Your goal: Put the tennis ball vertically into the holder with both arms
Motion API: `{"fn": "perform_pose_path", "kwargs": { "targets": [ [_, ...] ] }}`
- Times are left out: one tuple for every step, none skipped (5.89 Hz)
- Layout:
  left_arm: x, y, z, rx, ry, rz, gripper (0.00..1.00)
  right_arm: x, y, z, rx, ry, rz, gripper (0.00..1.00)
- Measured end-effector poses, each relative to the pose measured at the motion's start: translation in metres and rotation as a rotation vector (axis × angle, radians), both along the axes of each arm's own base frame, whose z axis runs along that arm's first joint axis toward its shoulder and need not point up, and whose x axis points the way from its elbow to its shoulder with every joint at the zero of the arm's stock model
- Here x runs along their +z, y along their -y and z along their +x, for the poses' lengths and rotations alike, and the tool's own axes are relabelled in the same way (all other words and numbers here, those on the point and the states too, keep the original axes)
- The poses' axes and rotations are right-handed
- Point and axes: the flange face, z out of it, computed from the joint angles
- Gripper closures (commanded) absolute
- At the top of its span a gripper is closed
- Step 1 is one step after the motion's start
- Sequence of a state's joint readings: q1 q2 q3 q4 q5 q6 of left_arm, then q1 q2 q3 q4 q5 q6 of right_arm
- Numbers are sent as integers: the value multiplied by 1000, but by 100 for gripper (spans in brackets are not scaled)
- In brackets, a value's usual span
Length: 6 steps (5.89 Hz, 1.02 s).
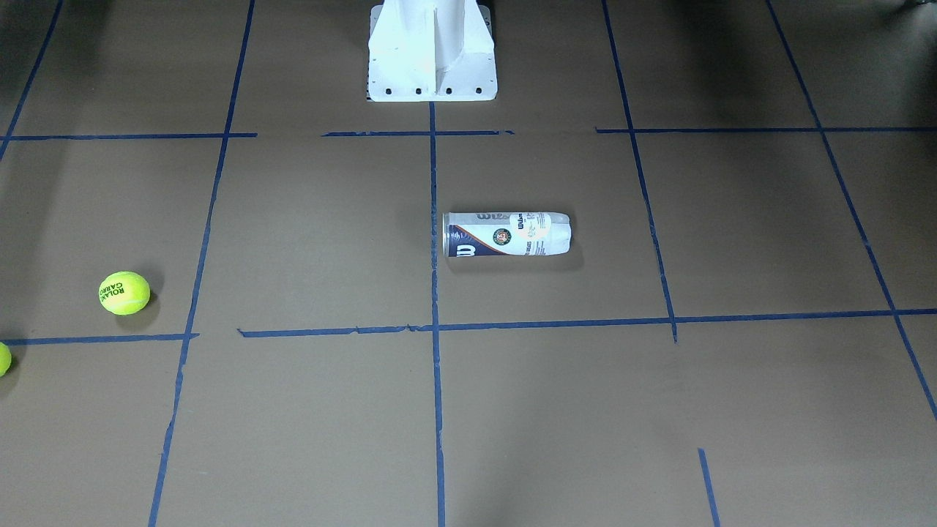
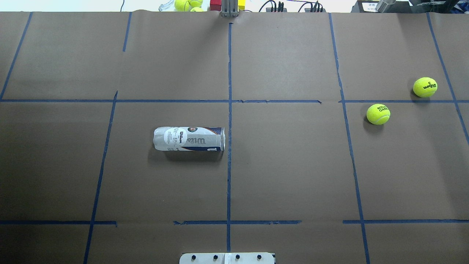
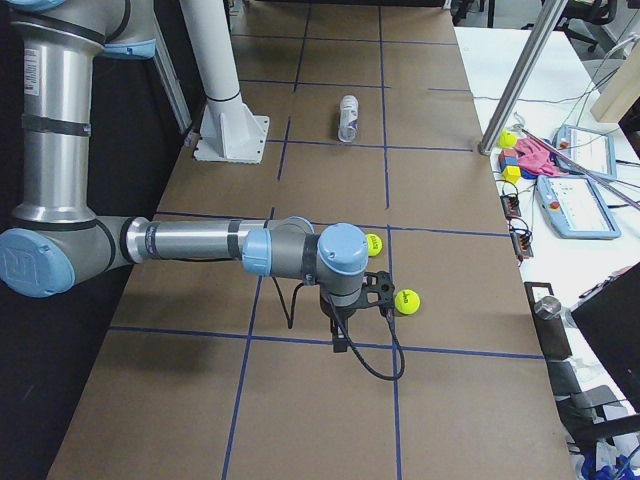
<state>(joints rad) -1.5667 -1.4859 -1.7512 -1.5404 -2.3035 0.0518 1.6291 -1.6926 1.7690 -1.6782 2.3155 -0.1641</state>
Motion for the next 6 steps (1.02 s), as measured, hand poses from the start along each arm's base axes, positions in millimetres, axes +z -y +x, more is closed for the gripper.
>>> {"fn": "perform_pose_path", "kwargs": {
  "targets": [
    [-17,18,4,8,2,58,0,-1,1,0,0,0,2,0],
    [-23,27,9,19,-1,84,0,-1,1,0,0,1,3,0],
    [-36,32,13,26,-6,126,0,-2,1,0,0,1,4,0],
    [-55,40,28,38,-15,207,0,-2,2,0,-1,0,6,0],
    [-81,53,65,66,-37,288,0,-2,2,0,-1,0,6,0],
    [-118,70,111,114,-71,372,1,-2,2,0,-1,0,6,0]
  ]
}}
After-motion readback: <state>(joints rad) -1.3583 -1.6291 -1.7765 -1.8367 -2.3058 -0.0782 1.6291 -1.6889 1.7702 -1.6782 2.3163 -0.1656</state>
